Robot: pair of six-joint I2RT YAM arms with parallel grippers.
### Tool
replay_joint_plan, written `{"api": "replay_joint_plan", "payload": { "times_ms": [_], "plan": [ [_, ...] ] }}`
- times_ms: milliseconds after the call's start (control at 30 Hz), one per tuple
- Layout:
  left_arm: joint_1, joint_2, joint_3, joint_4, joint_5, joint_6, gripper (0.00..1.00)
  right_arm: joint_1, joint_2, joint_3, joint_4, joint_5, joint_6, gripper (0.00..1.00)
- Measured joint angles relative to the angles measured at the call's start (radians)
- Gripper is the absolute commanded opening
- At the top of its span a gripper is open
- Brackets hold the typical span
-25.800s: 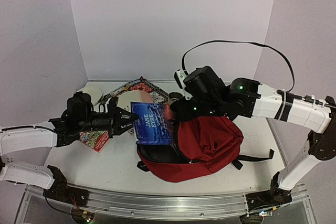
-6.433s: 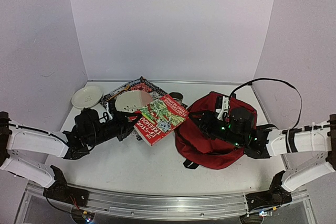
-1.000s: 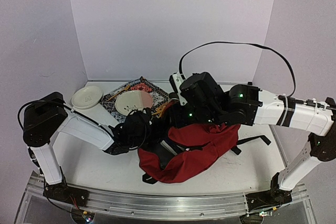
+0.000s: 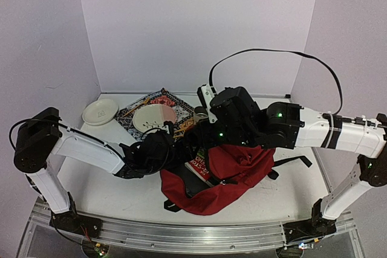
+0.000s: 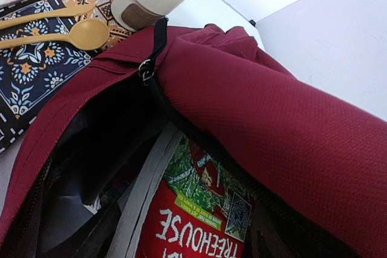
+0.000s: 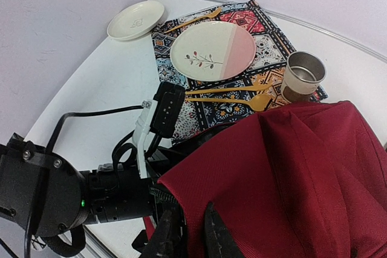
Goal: Pack the student bag
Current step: Place the book in the largest pocket of the bag.
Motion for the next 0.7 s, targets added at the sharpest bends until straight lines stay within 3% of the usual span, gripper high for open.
{"api": "replay_joint_plan", "payload": {
  "times_ms": [133, 267, 500, 700],
  "plan": [
    [0.000, 0.002, 0.037, -0.040, -0.005, 0.017, 0.55, 0.000, -0.002, -0.001, 0.000, 0.000, 0.000, 0.15],
    [0.000, 0.040, 0.107, -0.055, 0.000, 0.021, 0.55, 0.000, -0.002, -0.001, 0.002, 0.000, 0.000, 0.15],
    [0.000, 0.044, 0.108, -0.062, 0.002, 0.051, 0.77, 0.000, -0.010, -0.016, 0.007, -0.002, 0.000, 0.18],
    [0.000, -0.119, -0.042, -0.074, -0.001, 0.076, 0.90, 0.000, -0.011, -0.020, 0.007, -0.013, 0.000, 0.20]
  ]
}}
